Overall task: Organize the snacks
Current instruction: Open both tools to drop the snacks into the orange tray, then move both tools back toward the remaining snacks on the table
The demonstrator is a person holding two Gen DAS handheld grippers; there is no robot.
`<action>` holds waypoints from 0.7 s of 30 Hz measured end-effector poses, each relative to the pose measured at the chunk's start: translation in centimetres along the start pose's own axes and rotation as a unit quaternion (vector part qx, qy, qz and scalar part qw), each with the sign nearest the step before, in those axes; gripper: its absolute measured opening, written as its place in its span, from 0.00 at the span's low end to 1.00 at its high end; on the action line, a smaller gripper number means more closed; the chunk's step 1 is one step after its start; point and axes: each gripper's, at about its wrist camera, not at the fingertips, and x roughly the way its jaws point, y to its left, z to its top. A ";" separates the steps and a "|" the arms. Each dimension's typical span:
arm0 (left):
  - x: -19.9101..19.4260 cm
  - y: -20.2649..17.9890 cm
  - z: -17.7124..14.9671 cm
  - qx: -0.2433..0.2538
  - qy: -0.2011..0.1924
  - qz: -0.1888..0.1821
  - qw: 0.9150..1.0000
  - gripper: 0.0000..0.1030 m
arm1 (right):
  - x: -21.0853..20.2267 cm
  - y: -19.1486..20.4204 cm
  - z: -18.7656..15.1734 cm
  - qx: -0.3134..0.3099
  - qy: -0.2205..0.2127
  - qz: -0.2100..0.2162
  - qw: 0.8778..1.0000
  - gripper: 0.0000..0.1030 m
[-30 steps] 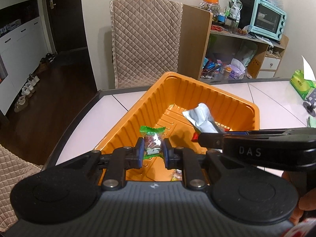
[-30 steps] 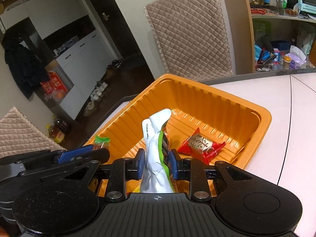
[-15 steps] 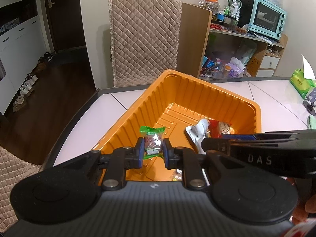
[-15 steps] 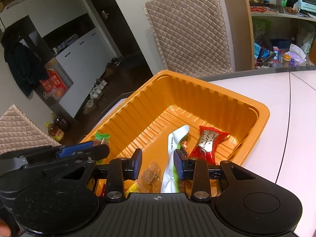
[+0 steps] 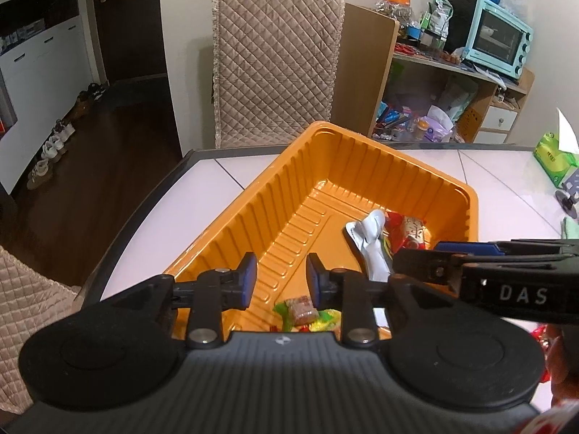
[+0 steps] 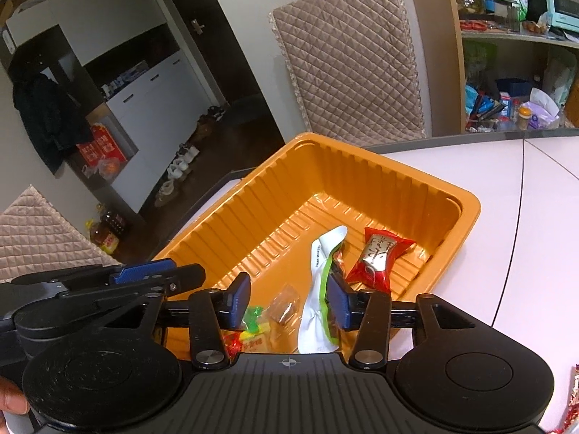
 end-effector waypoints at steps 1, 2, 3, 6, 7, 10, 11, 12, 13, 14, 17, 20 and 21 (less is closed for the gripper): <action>-0.4 0.1 -0.1 -0.002 -0.001 0.000 1.000 0.26 | -0.4 0.1 -0.1 -0.002 -0.003 0.000 1.000 0.49; -0.7 0.1 -0.2 -0.004 -0.001 -0.001 1.000 0.26 | -0.7 0.3 -0.1 -0.003 -0.004 0.000 1.000 0.51; -1.2 0.2 -0.3 -0.007 -0.001 -0.001 1.000 0.26 | -1.1 0.4 -0.2 -0.005 -0.006 0.001 1.000 0.52; -2.5 0.3 -0.6 -0.012 -0.002 -0.002 1.000 0.26 | -2.4 0.8 -0.5 -0.008 -0.012 0.002 1.000 0.55; -3.0 0.4 -0.6 -0.014 -0.003 -0.004 1.000 0.27 | -2.8 0.9 -0.7 -0.011 -0.015 0.002 1.000 0.56; -4.6 0.4 -0.9 -0.020 -0.007 -0.008 1.000 0.30 | -4.4 1.4 -1.2 -0.016 -0.021 0.003 1.000 0.59; -5.2 0.4 -1.1 -0.021 -0.009 -0.007 1.000 0.31 | -4.9 1.4 -1.4 -0.017 -0.023 0.003 1.000 0.60; -5.8 0.3 -1.2 -0.021 -0.010 -0.006 1.000 0.31 | -5.4 1.5 -1.6 -0.017 -0.026 0.004 1.000 0.60; -6.4 0.2 -1.4 -0.022 -0.012 -0.006 1.000 0.31 | -5.9 1.6 -1.9 -0.017 -0.028 0.004 0.999 0.61; -6.9 0.1 -1.6 -0.024 -0.011 -0.007 1.000 0.31 | -6.5 1.8 -2.2 -0.017 -0.030 0.004 0.999 0.61; -8.6 -0.3 -2.3 -0.028 -0.011 -0.012 0.999 0.31 | -8.3 2.0 -3.2 -0.014 -0.035 0.005 0.999 0.62; -10.1 -0.9 -3.2 -0.025 -0.009 -0.016 1.000 0.31 | -10.0 2.2 -4.3 -0.013 -0.039 0.004 0.999 0.62; -10.6 -1.1 -3.5 -0.024 -0.009 -0.017 1.000 0.31 | -10.6 2.2 -4.6 -0.012 -0.039 0.002 0.999 0.62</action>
